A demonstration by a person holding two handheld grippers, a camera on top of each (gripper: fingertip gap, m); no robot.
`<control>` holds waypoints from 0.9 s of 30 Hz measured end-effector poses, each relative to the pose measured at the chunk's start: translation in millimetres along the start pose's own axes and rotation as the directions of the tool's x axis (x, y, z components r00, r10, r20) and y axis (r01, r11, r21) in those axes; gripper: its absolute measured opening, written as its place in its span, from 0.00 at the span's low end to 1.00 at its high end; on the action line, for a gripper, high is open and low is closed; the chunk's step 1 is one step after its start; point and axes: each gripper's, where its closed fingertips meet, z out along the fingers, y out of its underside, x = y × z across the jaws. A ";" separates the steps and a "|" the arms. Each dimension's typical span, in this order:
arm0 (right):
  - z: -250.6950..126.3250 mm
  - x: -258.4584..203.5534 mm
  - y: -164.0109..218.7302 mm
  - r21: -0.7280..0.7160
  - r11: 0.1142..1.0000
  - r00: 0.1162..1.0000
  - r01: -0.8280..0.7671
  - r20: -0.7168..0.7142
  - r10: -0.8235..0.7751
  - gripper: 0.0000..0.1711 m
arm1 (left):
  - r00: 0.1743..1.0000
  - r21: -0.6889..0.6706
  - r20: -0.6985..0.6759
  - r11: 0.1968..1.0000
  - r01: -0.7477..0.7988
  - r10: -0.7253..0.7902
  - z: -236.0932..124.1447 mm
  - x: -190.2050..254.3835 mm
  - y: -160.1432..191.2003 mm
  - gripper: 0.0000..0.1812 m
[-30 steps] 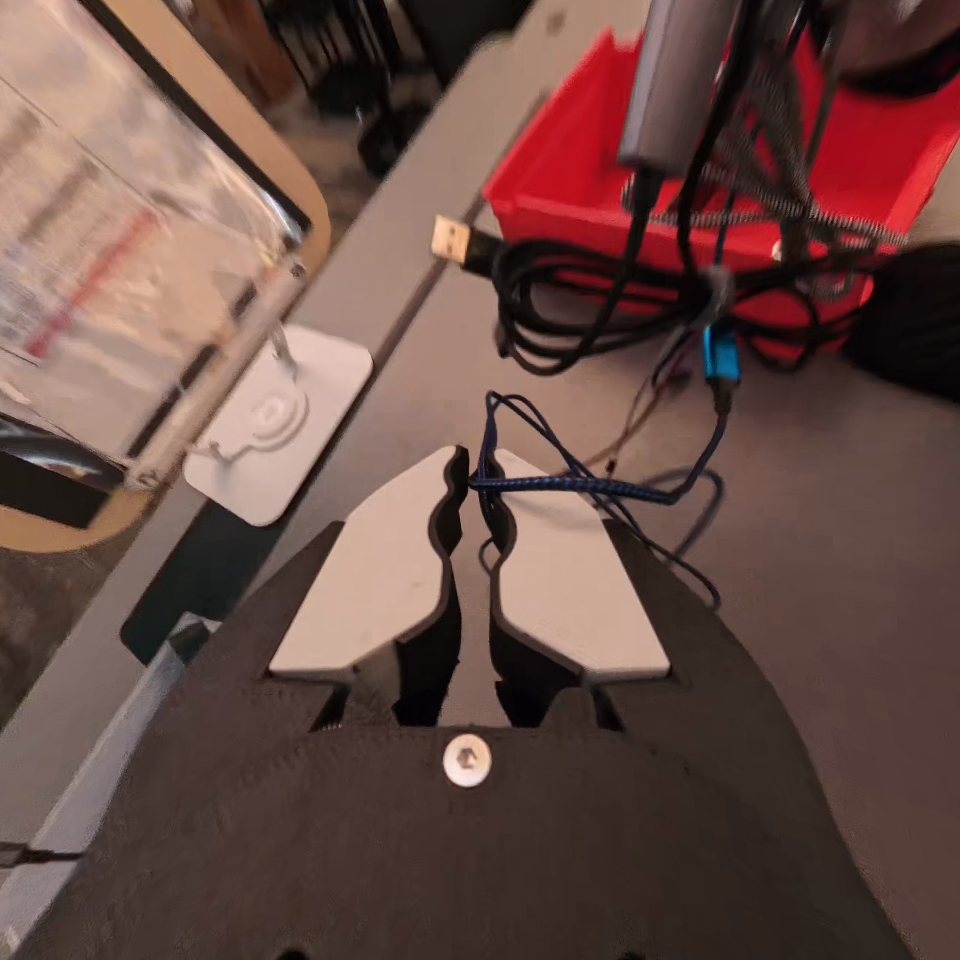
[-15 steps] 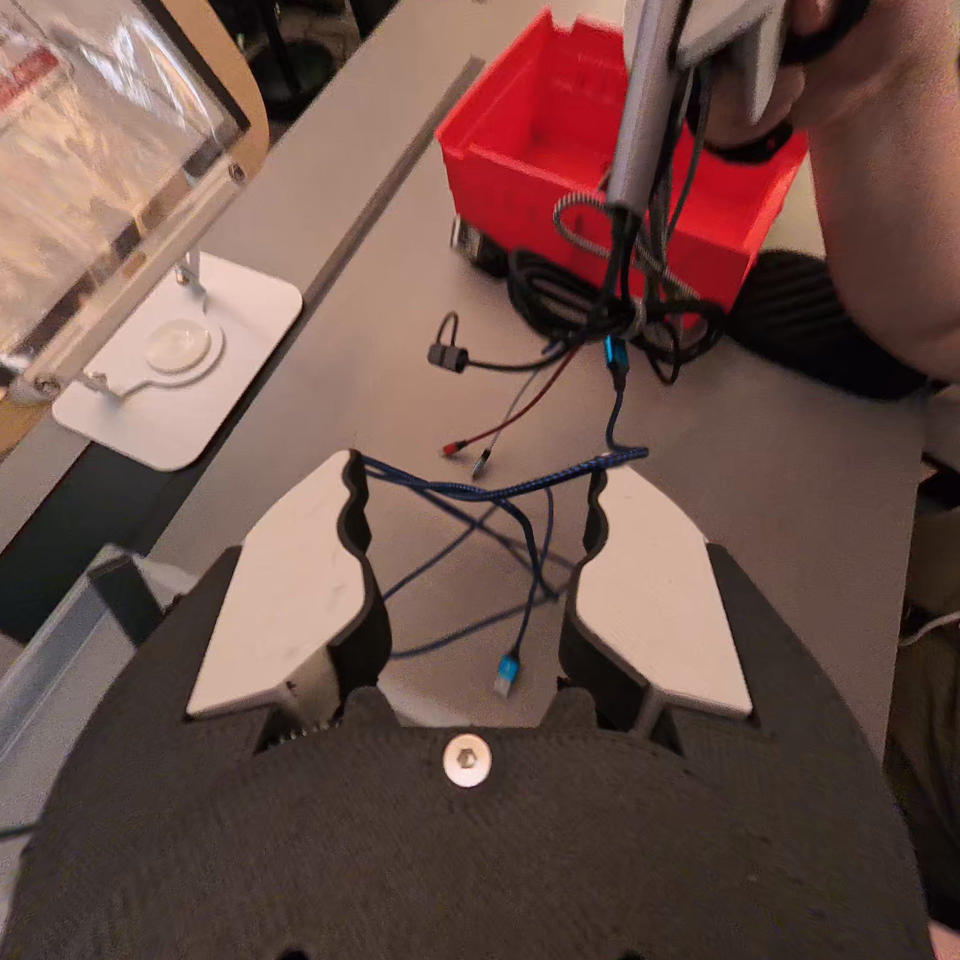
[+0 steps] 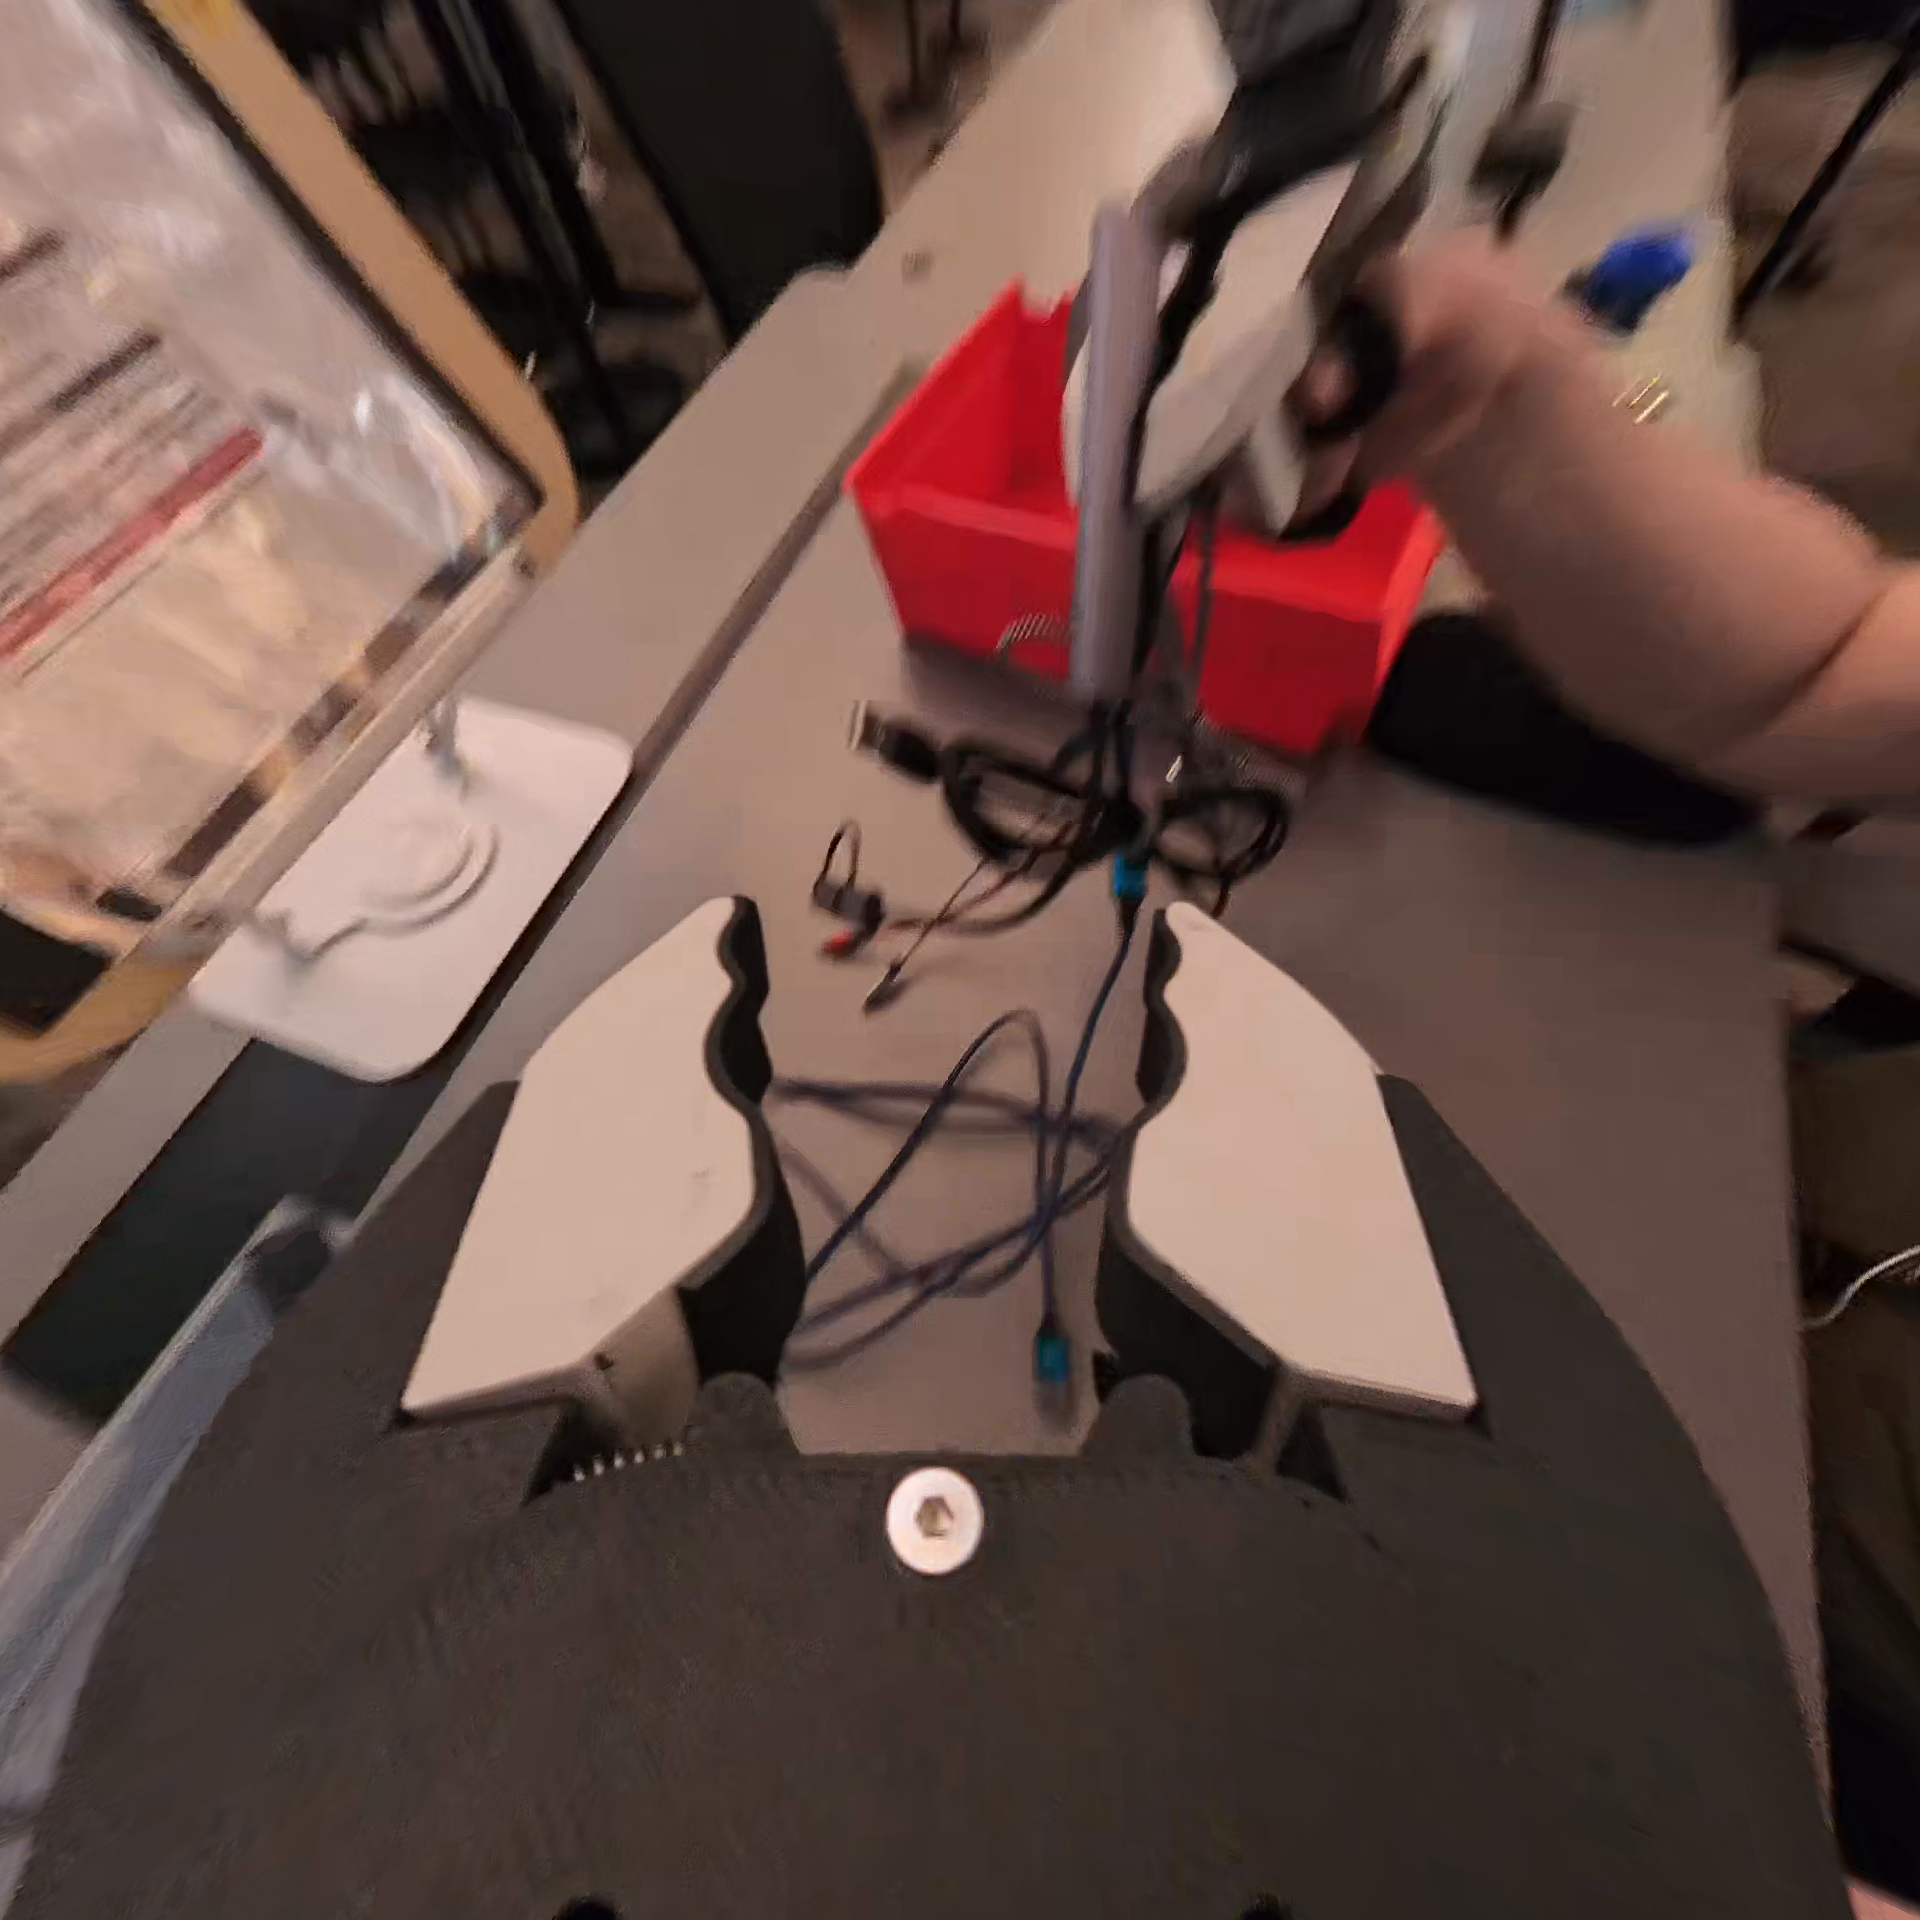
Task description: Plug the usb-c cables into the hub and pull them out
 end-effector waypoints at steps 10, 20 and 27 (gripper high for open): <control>20.1 -10.4 14.5 -0.069 0.996 0.997 0.060 0.041 -0.057 0.05 | 0.924 -0.042 -0.341 0.984 0.171 -0.175 82.7 47.4 -14.0 0.22; 8.6 -3.8 -2.4 0.063 0.998 0.997 0.012 0.079 -0.017 0.12 | 0.850 -0.019 -0.487 0.975 0.221 -0.202 90.9 53.1 -19.1 0.04; -10.6 9.8 -13.7 0.158 0.986 0.997 0.045 0.052 -0.054 0.15 | 0.830 0.044 -0.504 0.953 0.299 -0.237 80.6 39.9 -27.2 0.04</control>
